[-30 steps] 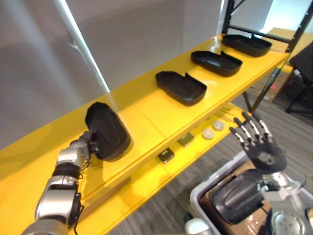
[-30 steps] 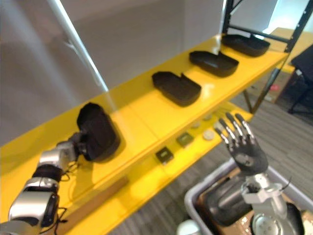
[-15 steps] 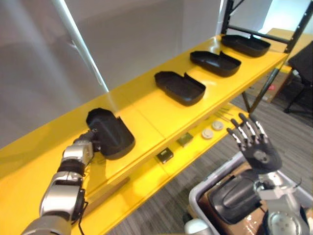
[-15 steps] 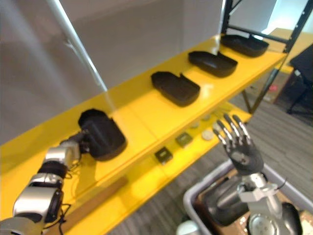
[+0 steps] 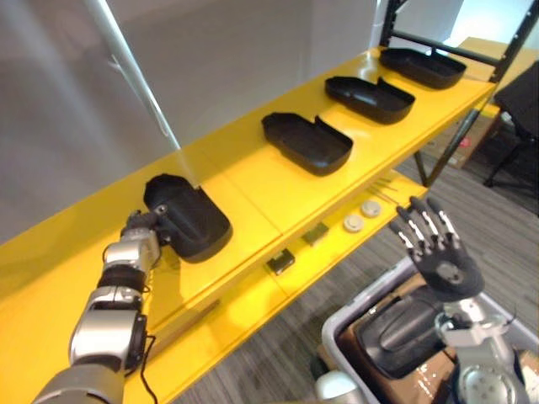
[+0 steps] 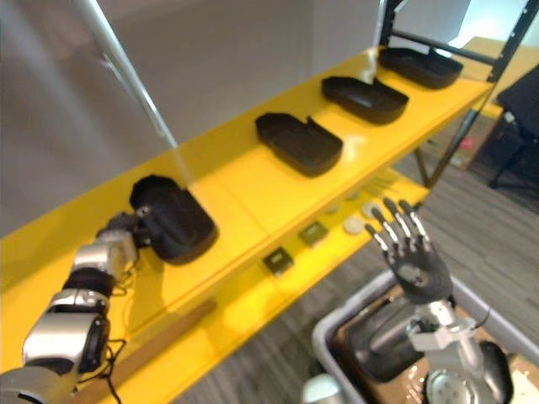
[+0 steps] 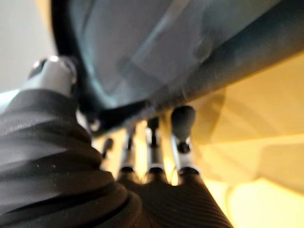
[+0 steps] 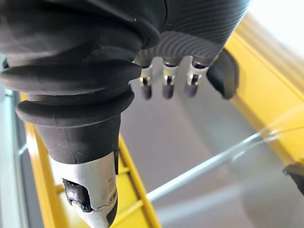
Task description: Walk over and take plastic housings, then place them on the shelf
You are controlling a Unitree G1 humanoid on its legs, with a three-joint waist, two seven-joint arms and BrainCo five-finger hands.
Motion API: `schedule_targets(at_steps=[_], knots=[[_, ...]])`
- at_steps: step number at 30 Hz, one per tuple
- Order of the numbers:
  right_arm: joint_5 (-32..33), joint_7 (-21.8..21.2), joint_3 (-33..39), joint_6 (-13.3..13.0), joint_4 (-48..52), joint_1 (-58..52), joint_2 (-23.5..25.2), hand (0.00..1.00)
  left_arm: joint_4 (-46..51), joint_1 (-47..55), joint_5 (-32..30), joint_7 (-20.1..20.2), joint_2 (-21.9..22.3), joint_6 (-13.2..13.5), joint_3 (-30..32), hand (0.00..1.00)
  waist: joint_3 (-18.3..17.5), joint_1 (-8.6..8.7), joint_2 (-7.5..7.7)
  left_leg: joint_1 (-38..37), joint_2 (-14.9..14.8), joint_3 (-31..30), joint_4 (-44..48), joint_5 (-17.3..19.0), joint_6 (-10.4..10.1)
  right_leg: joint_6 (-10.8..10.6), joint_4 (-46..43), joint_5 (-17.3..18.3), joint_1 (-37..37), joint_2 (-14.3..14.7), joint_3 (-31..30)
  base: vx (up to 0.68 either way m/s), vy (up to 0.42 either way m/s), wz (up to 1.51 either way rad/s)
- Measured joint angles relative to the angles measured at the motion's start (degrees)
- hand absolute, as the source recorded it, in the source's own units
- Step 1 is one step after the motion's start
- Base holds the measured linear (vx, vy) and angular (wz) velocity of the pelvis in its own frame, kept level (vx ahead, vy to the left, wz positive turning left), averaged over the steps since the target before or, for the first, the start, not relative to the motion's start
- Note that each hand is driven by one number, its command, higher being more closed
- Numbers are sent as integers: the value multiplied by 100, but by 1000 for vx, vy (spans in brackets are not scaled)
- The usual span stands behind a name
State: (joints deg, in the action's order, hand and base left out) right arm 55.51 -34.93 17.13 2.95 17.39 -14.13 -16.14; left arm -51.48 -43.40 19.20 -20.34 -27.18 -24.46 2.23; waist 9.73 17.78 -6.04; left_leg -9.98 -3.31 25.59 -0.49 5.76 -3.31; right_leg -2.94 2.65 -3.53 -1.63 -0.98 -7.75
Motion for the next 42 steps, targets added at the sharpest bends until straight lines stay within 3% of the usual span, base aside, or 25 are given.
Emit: schedule_targets(at_steps=[6, 10, 12, 15, 20, 25, 30, 33, 35, 36, 39, 42], knots=[[-1, 3, -345, -450, -131, 113, -3, 0, 38, -407, -326, 417, -269, 85, -4, 0, 2, -73, 2, 20, -1, -158, 3, -53, 22, 21, 1, 15, -55, -23, 179, -29, -27, 10], [2, 135, -584, -712, -324, 227, -1, 0, 198, -424, -433, 563, -441, 346, -64, 0, 5, -177, 8, 111, 1, -327, 3, -110, 40, 36, 20, 24, -58, -50, 348, -55, -43, 26], [2, 174, -673, -826, -340, 318, -1, 0, 410, -423, -433, 572, -455, 470, -98, 0, 6, -346, 12, 121, 2, -410, 0, -138, 42, 41, 39, 20, -93, -60, 449, -37, -38, 21], [0, 283, -814, -938, -348, 515, -2, 0, 689, -409, -432, 572, -455, 622, -129, 0, 7, -455, 26, 117, 17, -533, 0, -153, 55, 41, 96, 17, -189, -90, 578, -17, -24, 26], [-8, 560, -1023, -1036, -473, 860, -1, 0, 1440, -306, -435, 562, -460, 1088, -357, 0, -24, -705, 89, 208, 51, -787, -20, -217, 73, 50, 187, -24, -252, -135, 804, -5, -25, 22], [-74, 842, -1113, -1203, -501, 1048, 8, 0, 2182, -82, -425, 417, -515, 1456, -312, 0, -44, -786, 127, 199, 70, -944, -114, -272, 80, 49, 186, -30, -283, -138, 936, -2, -18, 14], [-473, 1296, -1093, -1419, -508, 1034, 149, 0, 4474, 673, -330, -243, -491, 2411, 645, 0, -56, -821, 127, 185, 88, -1029, -112, -290, 101, 45, 187, -29, -344, -164, 1014, -22, -6, 10], [-737, 1552, -930, -1442, -498, 988, 294, 0, 5823, 1595, -376, -726, 10, 3000, 1338, 0, -180, -980, 89, 192, 85, -1101, -115, -322, 113, 43, 192, -27, -375, -163, 1113, -39, -23, 13], [-915, 1684, -850, -1444, -478, 953, 357, 0, 6315, 2110, -464, -948, 408, 3259, 1554, 0, -239, -1057, 69, 188, 90, -1145, -115, -338, 123, 42, 195, -26, -415, -171, 1198, -41, -16, 19], [-965, 1788, -807, -1445, -463, 889, 438, 0, 6758, 2620, -549, -1114, 790, 3465, 1627, 0, -292, -1099, 99, 195, 99, -1267, -122, -364, 122, 46, 200, -17, -446, -178, 1279, -71, -20, 27], [-1186, 1954, -754, -1453, -446, 834, 708, 0, 7462, 3529, -1051, -1343, 1385, 3826, 1690, 0, -364, -1249, 210, 207, 97, -1320, -144, -397, 114, 64, 250, 13, -451, -181, 1384, -75, -19, 17], [-1351, 2029, -690, -1460, -438, 755, 874, 0, 7881, 4111, -1367, -1478, 1679, 4112, 1698, 0, -459, -1294, 302, 212, 107, -1401, -219, -447, 108, 51, 250, 42, -455, -189, 1473, -40, -12, 17]])
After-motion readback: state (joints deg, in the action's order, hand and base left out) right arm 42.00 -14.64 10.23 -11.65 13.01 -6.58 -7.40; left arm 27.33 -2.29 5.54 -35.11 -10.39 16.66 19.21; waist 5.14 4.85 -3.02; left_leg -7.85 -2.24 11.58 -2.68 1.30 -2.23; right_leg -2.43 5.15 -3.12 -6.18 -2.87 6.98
